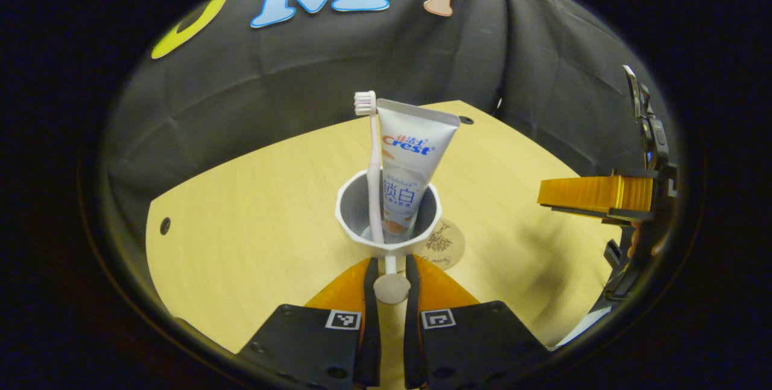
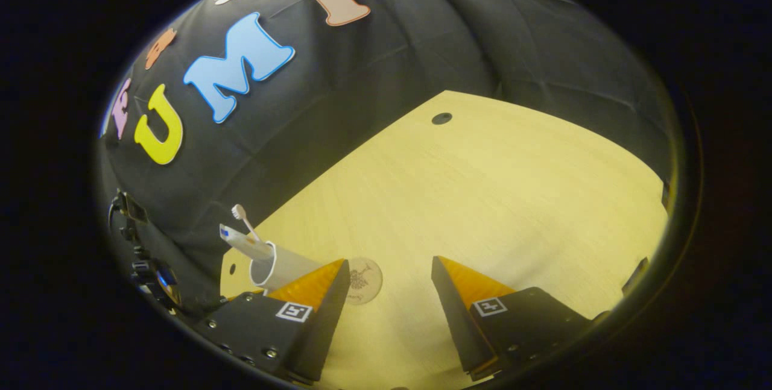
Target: Put the toothbrush and toothpaste on the desktop into the cup, then pick up the cup and place it on the coaster on the desktop.
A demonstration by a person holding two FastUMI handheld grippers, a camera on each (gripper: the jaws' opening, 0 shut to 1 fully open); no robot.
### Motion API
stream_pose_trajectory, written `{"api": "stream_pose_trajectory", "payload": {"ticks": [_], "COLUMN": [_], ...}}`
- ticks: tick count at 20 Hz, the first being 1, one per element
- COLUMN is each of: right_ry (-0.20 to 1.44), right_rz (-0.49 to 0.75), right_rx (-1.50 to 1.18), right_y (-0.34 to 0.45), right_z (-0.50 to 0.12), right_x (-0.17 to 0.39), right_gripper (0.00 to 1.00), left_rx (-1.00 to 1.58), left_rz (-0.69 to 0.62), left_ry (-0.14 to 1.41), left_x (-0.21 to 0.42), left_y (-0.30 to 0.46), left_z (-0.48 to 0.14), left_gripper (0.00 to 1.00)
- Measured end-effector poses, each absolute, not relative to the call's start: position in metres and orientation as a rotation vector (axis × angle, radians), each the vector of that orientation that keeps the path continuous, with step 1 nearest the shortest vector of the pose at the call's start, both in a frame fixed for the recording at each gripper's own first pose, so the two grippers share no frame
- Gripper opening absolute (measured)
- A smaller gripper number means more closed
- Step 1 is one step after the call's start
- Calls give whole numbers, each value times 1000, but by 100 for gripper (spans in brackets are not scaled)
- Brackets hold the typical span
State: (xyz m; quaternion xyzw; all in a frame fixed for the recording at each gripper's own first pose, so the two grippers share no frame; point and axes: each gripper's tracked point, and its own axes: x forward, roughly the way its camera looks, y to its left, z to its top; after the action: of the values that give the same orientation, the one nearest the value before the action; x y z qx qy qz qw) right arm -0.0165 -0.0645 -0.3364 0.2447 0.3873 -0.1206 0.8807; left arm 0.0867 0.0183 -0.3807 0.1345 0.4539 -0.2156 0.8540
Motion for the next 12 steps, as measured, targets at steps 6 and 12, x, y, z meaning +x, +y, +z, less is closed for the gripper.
{"api": "stream_pose_trajectory", "payload": {"ticks": [6,12], "right_ry": [805,814], "right_rz": [-299,-334], "right_rx": [532,558], "right_y": [-98,-123], "right_z": [-336,-339], "right_x": [-31,-46], "right_gripper": [82,82], "left_rx": [294,333], "left_rz": [-486,-478], "left_ry": [968,972], "left_x": [78,68], "left_y": [-22,-34], "left_z": [-390,-403], "left_gripper": [22,22]}}
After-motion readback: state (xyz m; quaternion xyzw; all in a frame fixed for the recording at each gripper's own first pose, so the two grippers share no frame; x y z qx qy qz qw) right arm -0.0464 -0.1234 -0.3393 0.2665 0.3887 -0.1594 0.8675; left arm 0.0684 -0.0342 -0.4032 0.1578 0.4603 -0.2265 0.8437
